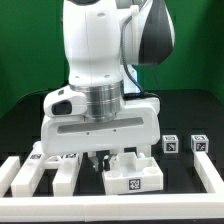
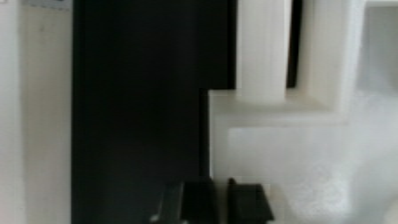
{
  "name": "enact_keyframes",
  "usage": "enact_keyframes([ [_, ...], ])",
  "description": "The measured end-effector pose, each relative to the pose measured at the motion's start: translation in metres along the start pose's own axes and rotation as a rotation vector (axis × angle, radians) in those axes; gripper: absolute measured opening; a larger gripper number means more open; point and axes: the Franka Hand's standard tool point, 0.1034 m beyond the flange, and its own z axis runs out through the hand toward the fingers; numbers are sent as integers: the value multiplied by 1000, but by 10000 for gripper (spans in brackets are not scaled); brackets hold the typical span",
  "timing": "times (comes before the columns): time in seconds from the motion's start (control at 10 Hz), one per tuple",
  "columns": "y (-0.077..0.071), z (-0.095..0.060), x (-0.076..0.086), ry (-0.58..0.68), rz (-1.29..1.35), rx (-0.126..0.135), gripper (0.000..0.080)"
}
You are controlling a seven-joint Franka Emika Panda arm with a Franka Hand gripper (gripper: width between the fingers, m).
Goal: Assemble chair
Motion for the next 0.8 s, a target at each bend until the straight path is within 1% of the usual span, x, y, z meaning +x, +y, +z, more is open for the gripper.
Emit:
enact_keyframes([
  [0.2,-3,0,1,-2,18,2,27],
  [0.4,-23,-2,14,2,49,3,27],
  [0.6,-40,0,25,11,61,1,27],
  [0.8,-57,-2,40,26,59,1,27],
])
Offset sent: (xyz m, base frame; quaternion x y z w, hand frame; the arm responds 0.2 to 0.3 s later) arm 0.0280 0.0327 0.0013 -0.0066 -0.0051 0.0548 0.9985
